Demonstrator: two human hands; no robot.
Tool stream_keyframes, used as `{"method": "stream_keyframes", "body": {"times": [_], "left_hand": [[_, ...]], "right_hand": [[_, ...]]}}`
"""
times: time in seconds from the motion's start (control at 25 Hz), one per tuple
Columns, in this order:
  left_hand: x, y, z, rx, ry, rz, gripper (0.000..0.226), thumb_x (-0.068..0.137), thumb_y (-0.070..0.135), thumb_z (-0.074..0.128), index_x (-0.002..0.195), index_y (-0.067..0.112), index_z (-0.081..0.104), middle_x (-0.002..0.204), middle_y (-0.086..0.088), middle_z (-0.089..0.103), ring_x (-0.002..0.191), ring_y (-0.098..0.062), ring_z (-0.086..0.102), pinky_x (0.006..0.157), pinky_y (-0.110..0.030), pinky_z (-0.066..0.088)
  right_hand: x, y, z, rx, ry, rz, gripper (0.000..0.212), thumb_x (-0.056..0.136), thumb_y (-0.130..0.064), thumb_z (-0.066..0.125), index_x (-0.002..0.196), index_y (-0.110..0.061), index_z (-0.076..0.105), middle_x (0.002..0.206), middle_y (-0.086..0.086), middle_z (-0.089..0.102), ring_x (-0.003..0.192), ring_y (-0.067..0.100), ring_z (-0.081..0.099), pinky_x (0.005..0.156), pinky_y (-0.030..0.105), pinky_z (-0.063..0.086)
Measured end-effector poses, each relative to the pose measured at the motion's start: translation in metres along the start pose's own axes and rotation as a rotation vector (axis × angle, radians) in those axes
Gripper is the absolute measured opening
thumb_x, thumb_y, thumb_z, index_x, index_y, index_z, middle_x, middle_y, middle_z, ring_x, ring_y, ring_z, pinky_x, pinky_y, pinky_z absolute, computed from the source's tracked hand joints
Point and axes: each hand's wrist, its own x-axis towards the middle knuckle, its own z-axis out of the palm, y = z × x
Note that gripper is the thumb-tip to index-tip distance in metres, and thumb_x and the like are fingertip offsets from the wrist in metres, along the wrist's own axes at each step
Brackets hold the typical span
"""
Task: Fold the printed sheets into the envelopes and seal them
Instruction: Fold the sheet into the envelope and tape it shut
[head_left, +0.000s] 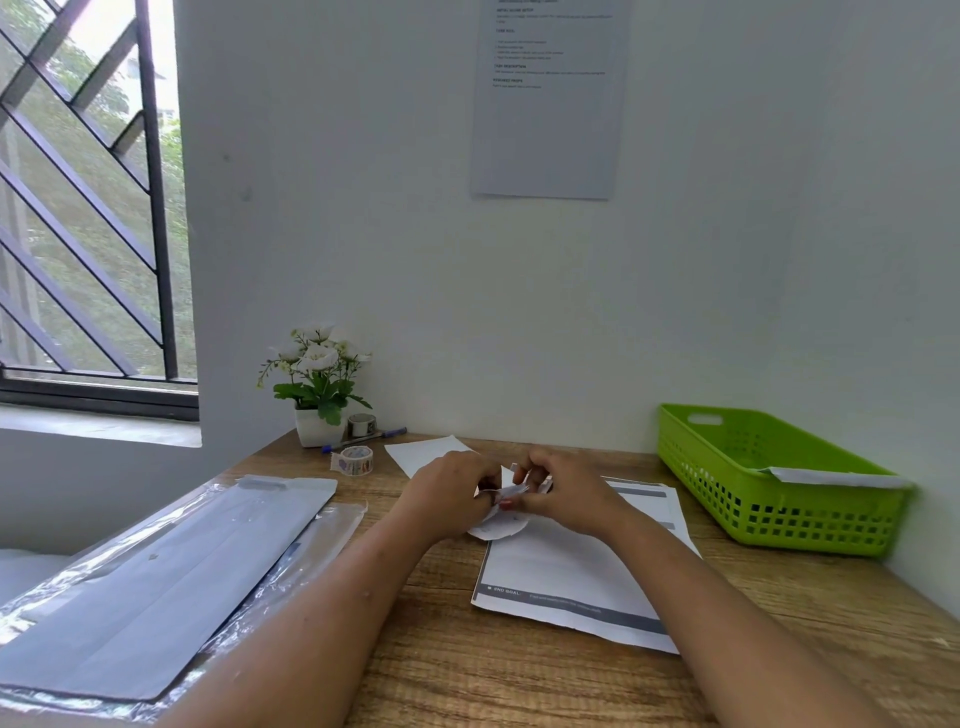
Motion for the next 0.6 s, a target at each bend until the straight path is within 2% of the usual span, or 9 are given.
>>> {"method": "stream_keyframes", "body": {"times": [0.2,0.44,0.6], "left_hand": [[0.0,0.001,0.0,-0.011,-0.004,0.014,0.011,0.085,0.027,0.055,0.09,0.023,0.064,0.094,0.006,0.066,0.08,-0.01,0.051,0.066,-0.025,0.039],[-0.001,0.011,0.0,-0.011,-0.011,0.069,0.011,0.086,0.022,0.054,0.092,0.022,0.063,0.094,0.006,0.065,0.082,-0.012,0.053,0.067,-0.025,0.04],[-0.003,0.014,-0.002,-0.028,-0.003,0.09,0.013,0.085,0.02,0.055,0.095,0.024,0.062,0.094,0.009,0.066,0.075,-0.008,0.048,0.065,-0.023,0.036]], "right_hand": [[0.001,0.003,0.002,-0.106,0.024,0.018,0.03,0.072,-0.045,0.078,0.084,-0.025,0.06,0.08,-0.003,0.064,0.069,0.009,0.054,0.065,0.031,0.047],[-0.003,-0.003,0.0,-0.454,0.094,-0.031,0.032,0.074,-0.049,0.073,0.09,-0.026,0.059,0.07,-0.01,0.054,0.067,0.009,0.049,0.053,0.024,0.034],[-0.005,-0.004,-0.002,-0.391,0.012,-0.056,0.045,0.06,-0.059,0.077,0.092,-0.031,0.061,0.08,-0.013,0.059,0.073,0.008,0.054,0.06,0.027,0.044]]}}
